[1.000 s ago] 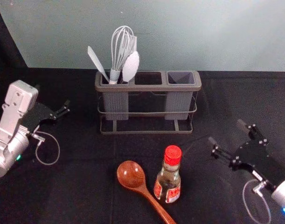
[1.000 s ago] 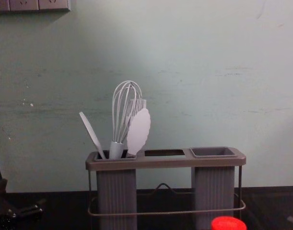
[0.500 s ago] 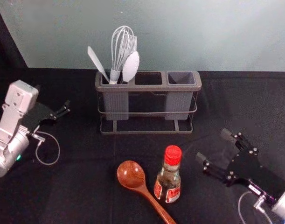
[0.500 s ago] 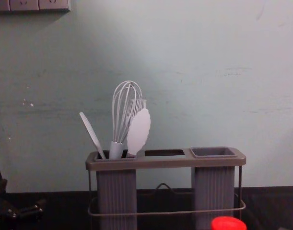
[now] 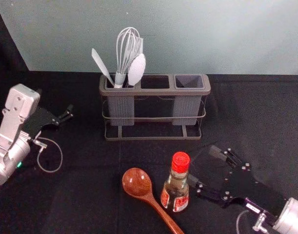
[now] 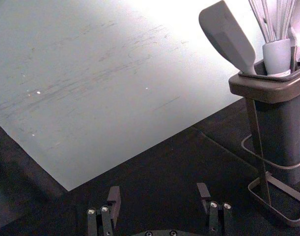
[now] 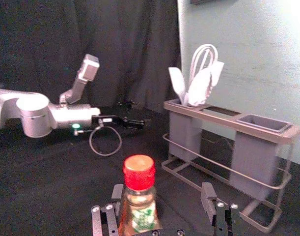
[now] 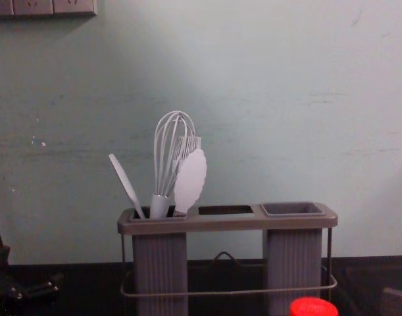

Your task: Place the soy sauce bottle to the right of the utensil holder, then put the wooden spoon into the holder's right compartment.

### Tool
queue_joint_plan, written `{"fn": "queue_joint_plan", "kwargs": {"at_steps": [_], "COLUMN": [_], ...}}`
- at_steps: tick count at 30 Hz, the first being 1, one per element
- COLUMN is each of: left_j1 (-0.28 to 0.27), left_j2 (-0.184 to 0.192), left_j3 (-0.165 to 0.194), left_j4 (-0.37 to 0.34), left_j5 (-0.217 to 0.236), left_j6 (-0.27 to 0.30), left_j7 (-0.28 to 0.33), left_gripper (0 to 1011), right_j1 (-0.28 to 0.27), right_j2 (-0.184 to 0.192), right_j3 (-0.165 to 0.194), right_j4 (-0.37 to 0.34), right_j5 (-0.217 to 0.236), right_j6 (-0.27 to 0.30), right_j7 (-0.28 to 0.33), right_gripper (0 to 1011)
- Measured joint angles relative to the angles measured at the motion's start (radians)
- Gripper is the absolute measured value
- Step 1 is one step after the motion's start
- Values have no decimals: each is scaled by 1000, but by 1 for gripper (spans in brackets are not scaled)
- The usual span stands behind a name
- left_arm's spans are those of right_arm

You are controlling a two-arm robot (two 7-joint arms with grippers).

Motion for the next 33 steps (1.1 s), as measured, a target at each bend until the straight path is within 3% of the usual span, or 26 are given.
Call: {"fn": "queue_joint_plan", "kwargs": {"at_steps": [17, 29, 33], "left_j1": [0, 0, 0], "left_j2": [0, 0, 0], "left_j3": [0, 0, 0], "left_j4": [0, 0, 0], "left_j5": [0, 0, 0], "left_j6": [0, 0, 0], "left_j7": [0, 0, 0], "left_gripper": [1011, 1011, 1011], "right_j1": [60, 81, 85], "right_j2": [-95, -143, -152], "right_j3": [-41, -46, -44], "right_j4": [18, 36, 40], "right_j5": [-58, -92, -97], "right_j6": [54, 73, 78], "right_j7": [39, 49, 53], "right_gripper": [1003, 1002, 954]}}
